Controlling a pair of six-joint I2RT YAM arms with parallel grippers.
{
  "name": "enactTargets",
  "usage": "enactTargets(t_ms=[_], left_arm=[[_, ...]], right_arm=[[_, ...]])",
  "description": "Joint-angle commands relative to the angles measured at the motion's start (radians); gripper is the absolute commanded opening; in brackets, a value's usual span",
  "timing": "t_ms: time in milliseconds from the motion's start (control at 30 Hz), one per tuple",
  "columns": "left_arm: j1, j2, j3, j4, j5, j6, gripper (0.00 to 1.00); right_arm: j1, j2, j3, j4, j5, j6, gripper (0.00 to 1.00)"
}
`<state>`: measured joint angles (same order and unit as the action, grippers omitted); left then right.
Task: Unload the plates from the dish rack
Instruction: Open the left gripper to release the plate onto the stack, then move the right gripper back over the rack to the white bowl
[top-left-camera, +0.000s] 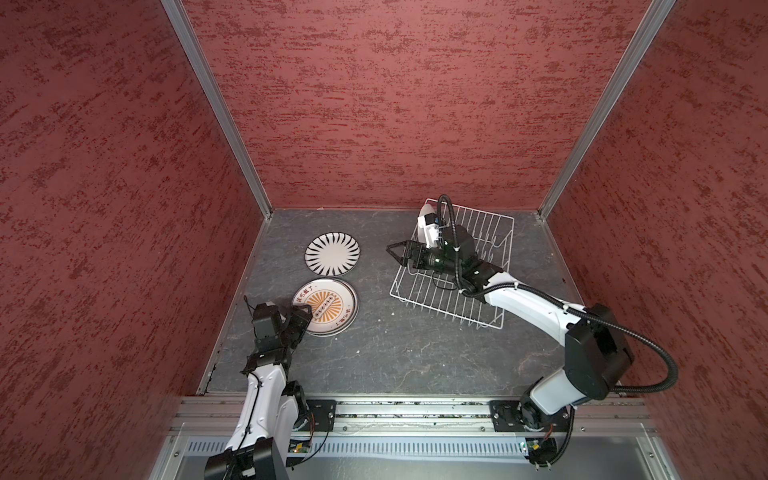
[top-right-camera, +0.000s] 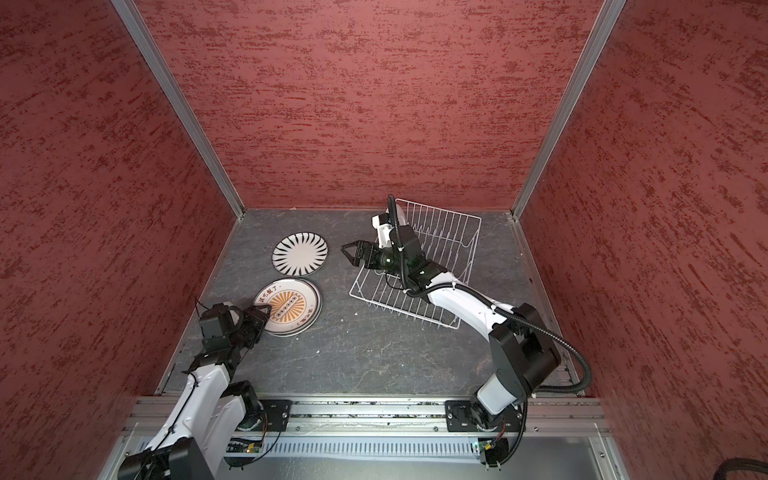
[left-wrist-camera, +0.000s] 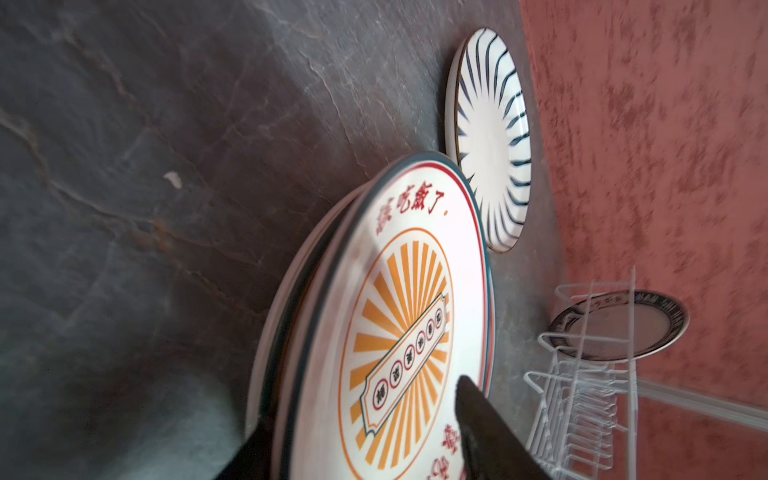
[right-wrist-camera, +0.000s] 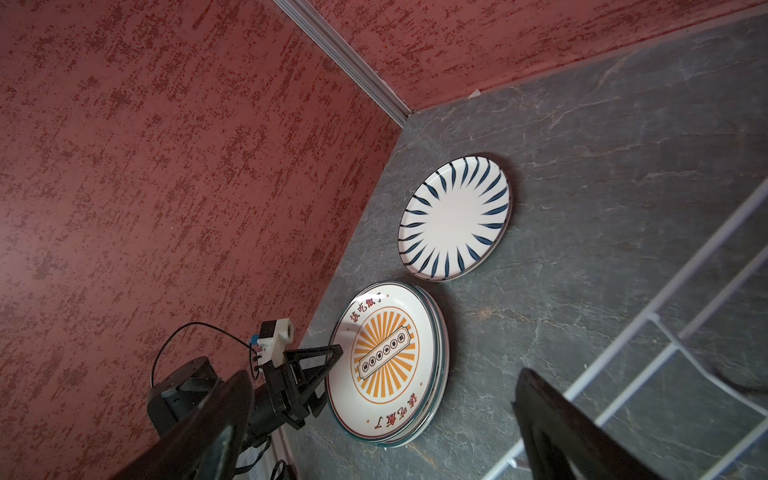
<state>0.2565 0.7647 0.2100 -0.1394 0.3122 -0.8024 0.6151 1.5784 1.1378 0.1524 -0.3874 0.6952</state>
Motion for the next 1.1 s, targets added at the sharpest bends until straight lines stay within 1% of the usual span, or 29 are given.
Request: enactTargets(t_ms=[0,100,200,400,467,567,700,833,1000,1067], left_arm=[[-0.061,-0.011,0.051,-0.051,-0.103,0.089,0.72],[-0.085,0.001,0.047,-0.047,-0.147,0.099,0.83],[-0.099,0.013,0.047,-0.040,-0.164,0.103,0.88],[-0.186,-0.014,0.070,-0.082,-0.298,0.129,0.95],[-0.200,-0.017,0.082,-0.102,-0.322,0.148,0.97],[-0.206,-0.014,0.093,-0.120,-0.336,0.165,1.00],[-0.215,-0.018,0.084,-0.115,-0.336,0.149,0.99],[-0.250,-0.024,0.101,-0.144,-0.407,0.168,0.99],[-0.266,-0.025,0.107,-0.157,-0.438,0.167,0.99],[-0.289,-0.035,0.119,-0.171,-0.475,0.178,0.99]], right_arm=[[-0.009,-0.023,-0.010,0.003,0.025,-0.011,0.99],[-0.012,-0.024,-0.010,0.001,0.024,-0.011,0.99],[-0.012,-0.032,-0.015,-0.002,0.026,-0.013,0.99],[-0.017,-0.045,-0.019,-0.014,0.033,-0.019,0.99],[-0.018,-0.047,-0.021,-0.016,0.035,-0.019,0.99],[-0.020,-0.050,-0.024,-0.014,0.035,-0.018,0.99],[-0.022,-0.049,-0.025,-0.010,0.032,-0.019,0.99],[-0.025,-0.056,-0.029,-0.010,0.029,-0.020,0.99],[-0.028,-0.069,-0.034,-0.032,0.049,-0.033,0.99],[-0.028,-0.072,-0.035,-0.044,0.063,-0.042,0.99]])
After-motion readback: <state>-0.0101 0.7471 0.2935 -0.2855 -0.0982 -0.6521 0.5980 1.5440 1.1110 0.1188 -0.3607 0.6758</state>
